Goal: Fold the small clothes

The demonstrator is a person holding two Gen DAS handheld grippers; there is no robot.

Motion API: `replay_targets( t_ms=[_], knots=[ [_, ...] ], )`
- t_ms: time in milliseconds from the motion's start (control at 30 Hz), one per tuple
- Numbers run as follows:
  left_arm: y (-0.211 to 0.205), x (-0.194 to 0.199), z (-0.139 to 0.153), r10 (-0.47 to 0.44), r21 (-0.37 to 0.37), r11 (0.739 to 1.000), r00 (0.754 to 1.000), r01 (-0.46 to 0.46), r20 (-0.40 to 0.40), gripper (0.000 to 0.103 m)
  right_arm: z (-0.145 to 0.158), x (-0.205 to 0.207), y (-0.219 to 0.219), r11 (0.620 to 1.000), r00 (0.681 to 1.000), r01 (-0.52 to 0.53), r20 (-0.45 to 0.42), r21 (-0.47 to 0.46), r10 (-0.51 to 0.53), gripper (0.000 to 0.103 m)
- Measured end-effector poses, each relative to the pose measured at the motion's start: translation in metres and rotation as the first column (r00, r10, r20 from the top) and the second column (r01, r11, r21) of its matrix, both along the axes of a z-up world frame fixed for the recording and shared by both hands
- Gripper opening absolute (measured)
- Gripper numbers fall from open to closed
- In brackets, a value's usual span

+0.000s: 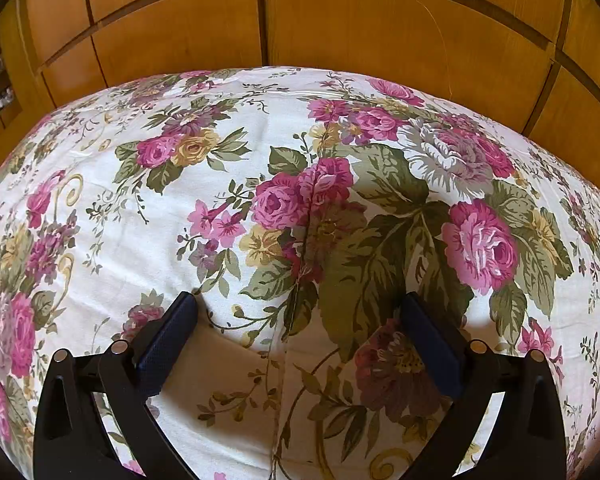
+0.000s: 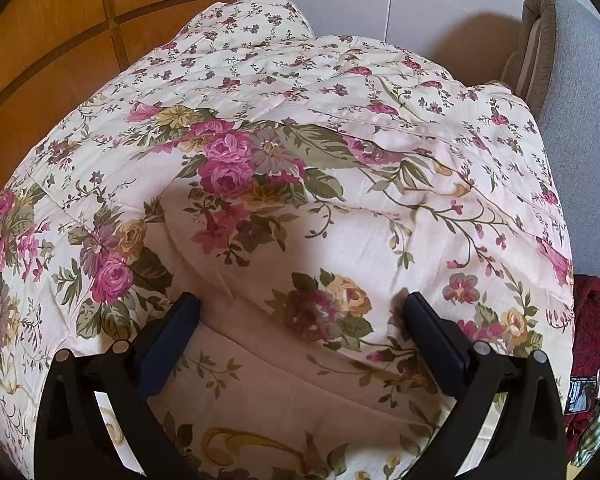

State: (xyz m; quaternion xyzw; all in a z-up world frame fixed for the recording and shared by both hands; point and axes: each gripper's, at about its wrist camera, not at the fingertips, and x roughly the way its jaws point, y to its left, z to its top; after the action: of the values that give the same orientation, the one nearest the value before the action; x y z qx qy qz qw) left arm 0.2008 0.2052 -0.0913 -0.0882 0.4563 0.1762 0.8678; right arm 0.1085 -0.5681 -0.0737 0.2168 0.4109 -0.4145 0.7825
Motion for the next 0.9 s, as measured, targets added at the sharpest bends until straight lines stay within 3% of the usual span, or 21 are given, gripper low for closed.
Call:
replay_targets(
  t_ms=[900],
  knots=[
    [-0.0003,-0.0005,0.0001,0.000,0.001,1.000,1.000,0.000,0.000,0.100,0.0003,-0.0005,0.0012,1.000,1.000,0.002,0.000,-0.001,-0.002,0.101]
  ],
)
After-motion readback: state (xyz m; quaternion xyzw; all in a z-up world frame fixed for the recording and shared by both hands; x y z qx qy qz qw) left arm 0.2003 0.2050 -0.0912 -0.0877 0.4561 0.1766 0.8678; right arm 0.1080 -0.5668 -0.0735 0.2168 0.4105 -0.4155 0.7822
